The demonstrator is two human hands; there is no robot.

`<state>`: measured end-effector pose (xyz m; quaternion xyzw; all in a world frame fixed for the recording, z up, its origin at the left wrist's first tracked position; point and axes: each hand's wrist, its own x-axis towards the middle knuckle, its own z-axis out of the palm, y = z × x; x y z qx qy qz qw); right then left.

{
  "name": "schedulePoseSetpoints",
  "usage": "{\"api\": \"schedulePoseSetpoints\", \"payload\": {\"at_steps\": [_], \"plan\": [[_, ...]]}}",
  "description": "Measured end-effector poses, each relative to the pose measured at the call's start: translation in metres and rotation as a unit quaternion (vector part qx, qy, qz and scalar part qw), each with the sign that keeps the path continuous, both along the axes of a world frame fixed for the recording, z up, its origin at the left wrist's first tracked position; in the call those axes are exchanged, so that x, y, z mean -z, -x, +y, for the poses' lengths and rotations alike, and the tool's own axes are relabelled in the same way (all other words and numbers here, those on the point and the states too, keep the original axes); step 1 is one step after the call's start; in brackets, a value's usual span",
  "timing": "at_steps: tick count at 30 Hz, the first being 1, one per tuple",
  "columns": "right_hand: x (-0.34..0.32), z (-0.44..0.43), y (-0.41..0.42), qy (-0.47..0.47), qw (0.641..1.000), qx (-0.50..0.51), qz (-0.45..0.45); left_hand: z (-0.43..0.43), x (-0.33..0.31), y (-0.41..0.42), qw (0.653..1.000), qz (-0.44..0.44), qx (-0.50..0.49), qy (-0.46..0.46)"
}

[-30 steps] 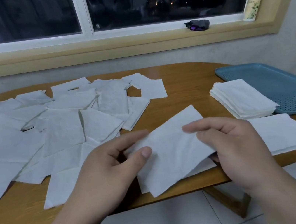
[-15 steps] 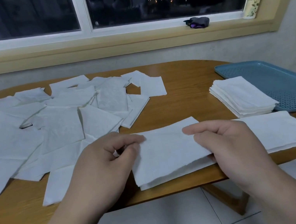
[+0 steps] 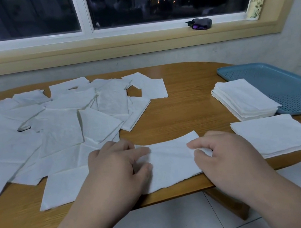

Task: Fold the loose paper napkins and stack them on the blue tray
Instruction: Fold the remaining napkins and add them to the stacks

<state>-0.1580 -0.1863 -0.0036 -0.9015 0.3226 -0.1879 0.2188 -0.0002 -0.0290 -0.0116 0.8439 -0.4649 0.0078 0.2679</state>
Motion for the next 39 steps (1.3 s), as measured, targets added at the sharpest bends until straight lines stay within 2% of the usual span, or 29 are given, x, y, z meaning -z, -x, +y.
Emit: {"api": "schedulePoseSetpoints", "payload": {"at_steps": [8, 12, 18, 22, 26, 32, 35, 39], "plan": [[0.0, 0.003, -0.001, 0.066, 0.997, -0.01, 0.046, -0.001, 0.008, -0.001, 0.998, -0.064, -0.013, -0.013], [0.0, 0.003, -0.001, 0.088, 0.994, -0.01, 0.06, 0.0, 0.007, -0.001, 0.997, -0.061, -0.041, 0.031], [0.0, 0.003, -0.003, 0.131, 0.987, -0.016, 0.09, 0.005, 0.007, -0.001, 0.995, -0.078, 0.051, 0.02], [-0.006, -0.003, -0.01, 0.096, 0.993, -0.019, 0.068, 0.006, 0.01, -0.002, 0.996, -0.069, 0.057, 0.02], [-0.03, -0.027, -0.06, 0.082, 0.995, -0.019, 0.057, 0.002, 0.009, -0.001, 0.997, -0.058, 0.049, 0.017], [-0.031, -0.085, -0.164, 0.113, 0.976, -0.049, 0.179, 0.003, 0.006, -0.002, 0.998, -0.043, 0.047, 0.001], [-0.019, -0.104, -0.187, 0.118, 0.959, -0.075, 0.247, 0.002, 0.005, -0.003, 0.998, -0.038, 0.049, 0.003], [-0.013, -0.111, -0.188, 0.161, 0.958, -0.03, 0.236, 0.001, 0.009, -0.004, 0.998, -0.038, 0.05, 0.01]]}}
